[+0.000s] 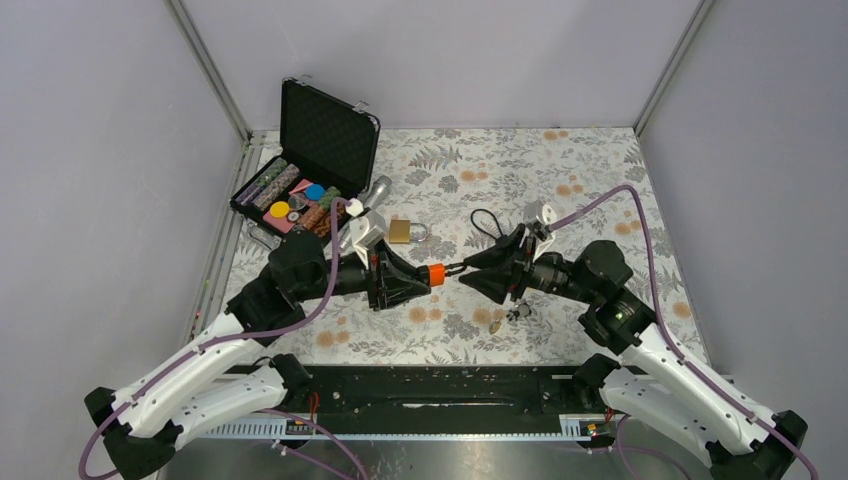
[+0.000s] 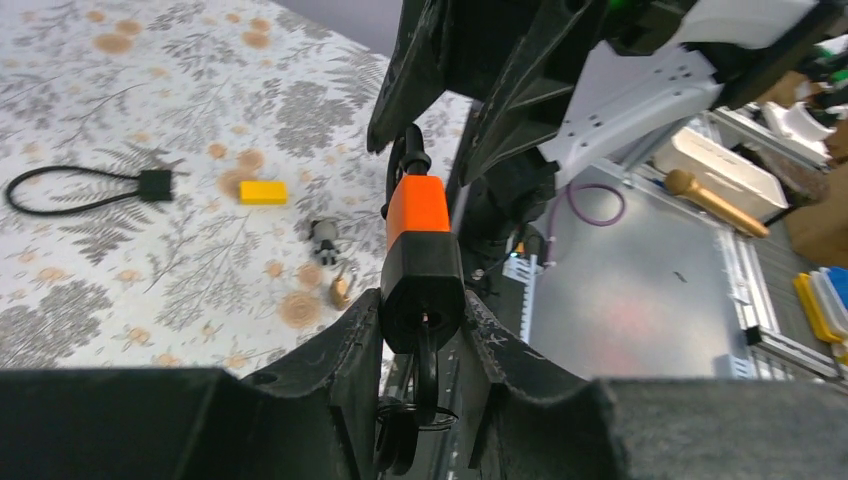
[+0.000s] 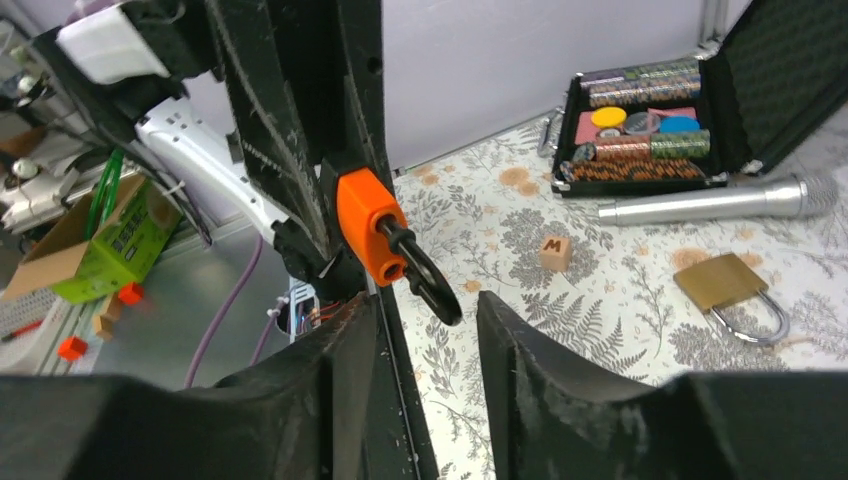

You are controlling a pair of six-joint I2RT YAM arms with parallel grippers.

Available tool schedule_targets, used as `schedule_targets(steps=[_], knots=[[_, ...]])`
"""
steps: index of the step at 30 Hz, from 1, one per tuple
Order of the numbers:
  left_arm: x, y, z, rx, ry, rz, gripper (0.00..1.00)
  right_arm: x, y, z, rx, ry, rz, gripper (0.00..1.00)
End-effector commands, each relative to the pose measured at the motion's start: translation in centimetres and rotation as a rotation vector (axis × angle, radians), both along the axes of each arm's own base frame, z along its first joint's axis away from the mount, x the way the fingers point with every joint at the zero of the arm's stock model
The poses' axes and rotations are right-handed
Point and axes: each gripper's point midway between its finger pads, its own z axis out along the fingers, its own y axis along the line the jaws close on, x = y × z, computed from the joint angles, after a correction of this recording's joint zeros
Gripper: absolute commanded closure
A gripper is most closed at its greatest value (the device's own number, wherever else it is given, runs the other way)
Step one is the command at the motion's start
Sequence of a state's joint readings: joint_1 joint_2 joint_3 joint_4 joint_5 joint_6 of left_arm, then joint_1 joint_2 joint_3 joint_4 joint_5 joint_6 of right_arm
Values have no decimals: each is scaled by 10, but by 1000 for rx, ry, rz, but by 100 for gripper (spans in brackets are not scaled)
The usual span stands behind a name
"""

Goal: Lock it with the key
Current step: Lock the lock.

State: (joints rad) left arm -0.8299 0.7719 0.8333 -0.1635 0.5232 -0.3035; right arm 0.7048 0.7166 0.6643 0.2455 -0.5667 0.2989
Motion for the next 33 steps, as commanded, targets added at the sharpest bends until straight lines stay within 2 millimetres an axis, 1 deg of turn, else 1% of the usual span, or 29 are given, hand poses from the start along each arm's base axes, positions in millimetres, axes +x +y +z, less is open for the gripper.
schedule_targets(steps=[1,3,8,10,12,16,19,20,21,22,23,24,25,26,27,28,30,33], knots=[[-26,2,74,-192,-128,-121,100,-29,-2,29,64,-103,131,55],[-30,2,75,-197,-120,-145,100,-35,-4,35,85,-115,149,62],[-34,-1,79,-220,-113,-179,100,-42,-8,54,133,-164,162,74],[-34,-2,79,-221,-112,-185,100,-43,-7,60,139,-162,169,74],[-35,-2,81,-227,-113,-193,100,-46,-6,65,146,-159,190,68],[-38,-2,82,-233,-112,-208,100,-51,-4,71,162,-163,227,63],[-40,-2,82,-232,-110,-221,100,-53,-3,73,171,-164,243,67],[-41,-2,81,-231,-109,-224,100,-52,-3,74,176,-163,241,71],[-41,-2,81,-231,-109,-227,98,-52,-3,75,182,-165,242,78],[-41,-2,82,-232,-108,-226,93,-53,-3,77,189,-165,244,86],[-42,-2,81,-233,-108,-228,82,-53,-3,79,195,-165,246,96],[-42,-2,82,-235,-108,-231,67,-52,-3,80,202,-165,244,100],[-42,-2,83,-240,-108,-232,53,-51,-3,82,211,-160,238,100],[-43,-2,84,-248,-108,-234,42,-50,-3,84,220,-153,231,100],[-45,-2,87,-260,-115,-244,35,-50,-3,86,230,-146,224,100],[-46,-2,90,-273,-119,-250,28,-49,-4,88,236,-142,219,100],[-46,-2,92,-287,-123,-253,21,-49,-5,91,252,-134,214,100],[-44,-5,93,-306,-127,-252,20,-50,-7,96,272,-126,206,100]])
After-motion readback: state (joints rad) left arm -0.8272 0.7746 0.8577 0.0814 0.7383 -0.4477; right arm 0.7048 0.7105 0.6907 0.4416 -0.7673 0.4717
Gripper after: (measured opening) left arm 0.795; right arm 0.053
